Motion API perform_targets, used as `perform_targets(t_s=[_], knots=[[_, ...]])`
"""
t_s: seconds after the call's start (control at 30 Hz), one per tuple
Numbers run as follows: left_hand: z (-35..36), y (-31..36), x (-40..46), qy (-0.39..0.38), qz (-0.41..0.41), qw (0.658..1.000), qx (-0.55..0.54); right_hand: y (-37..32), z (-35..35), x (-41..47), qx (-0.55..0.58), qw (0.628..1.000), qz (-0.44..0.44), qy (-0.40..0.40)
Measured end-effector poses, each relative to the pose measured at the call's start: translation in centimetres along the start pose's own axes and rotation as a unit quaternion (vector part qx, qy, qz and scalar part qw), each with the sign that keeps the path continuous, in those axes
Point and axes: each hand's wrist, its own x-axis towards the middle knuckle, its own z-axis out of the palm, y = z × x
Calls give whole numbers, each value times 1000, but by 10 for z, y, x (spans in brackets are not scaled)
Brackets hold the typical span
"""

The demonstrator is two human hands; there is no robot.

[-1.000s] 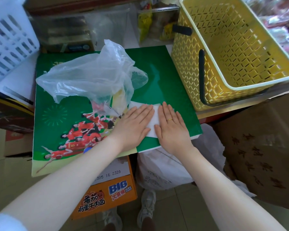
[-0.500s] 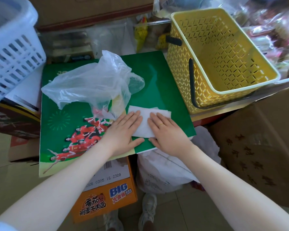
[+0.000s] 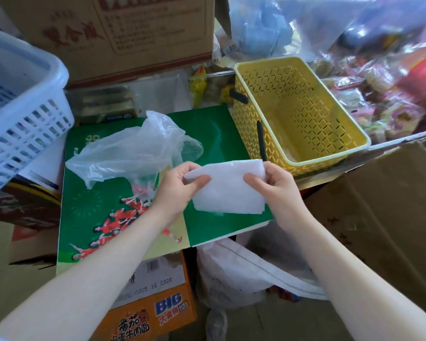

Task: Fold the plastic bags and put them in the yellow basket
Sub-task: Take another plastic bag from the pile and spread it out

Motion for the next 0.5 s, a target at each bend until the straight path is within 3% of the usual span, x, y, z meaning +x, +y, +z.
perform_targets(t_s=[0.1, 0.17, 0.27, 0.37, 0.43, 0.5], knots=[[21, 43, 13, 13, 45, 998, -43, -37, -25, 3, 39, 998, 2, -42], [37, 70, 25, 31, 83, 996, -27, -56, -43, 9, 36, 999, 6, -27], [62, 101, 46, 7, 114, 993, 30, -74, -77, 23, 23, 997, -25, 75], [77, 112, 66, 7, 136, 975, 176, -76, -112, 48, 12, 976, -29, 216], [81, 112, 76, 15, 133, 969, 209, -65, -126, 72, 45, 964, 20, 263], [82, 109, 83, 11, 132, 963, 233, -52, -127, 94, 81, 959, 112, 248]])
